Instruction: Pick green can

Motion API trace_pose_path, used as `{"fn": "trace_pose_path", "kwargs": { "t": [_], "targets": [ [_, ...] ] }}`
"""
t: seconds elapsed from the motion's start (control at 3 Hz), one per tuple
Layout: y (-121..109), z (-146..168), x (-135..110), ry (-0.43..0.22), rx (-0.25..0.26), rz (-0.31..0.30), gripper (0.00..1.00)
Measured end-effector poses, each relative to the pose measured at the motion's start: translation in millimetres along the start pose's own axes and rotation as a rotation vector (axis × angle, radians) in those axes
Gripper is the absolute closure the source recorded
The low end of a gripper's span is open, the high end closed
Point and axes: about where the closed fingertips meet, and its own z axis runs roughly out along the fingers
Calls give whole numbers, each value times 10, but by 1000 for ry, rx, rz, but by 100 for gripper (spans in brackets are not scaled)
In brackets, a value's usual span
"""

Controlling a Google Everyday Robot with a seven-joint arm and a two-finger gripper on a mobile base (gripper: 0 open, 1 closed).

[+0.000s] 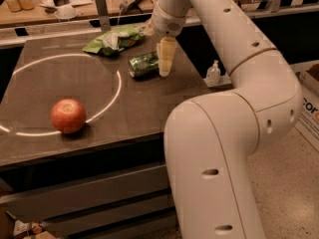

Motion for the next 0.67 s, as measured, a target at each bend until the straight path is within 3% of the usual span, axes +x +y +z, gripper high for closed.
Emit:
{"fn": "trace_pose_path", "kwargs": {
  "t": [0.67],
  "targets": [
    [9,390,-5,84,-92,-74,40]
  ]
}}
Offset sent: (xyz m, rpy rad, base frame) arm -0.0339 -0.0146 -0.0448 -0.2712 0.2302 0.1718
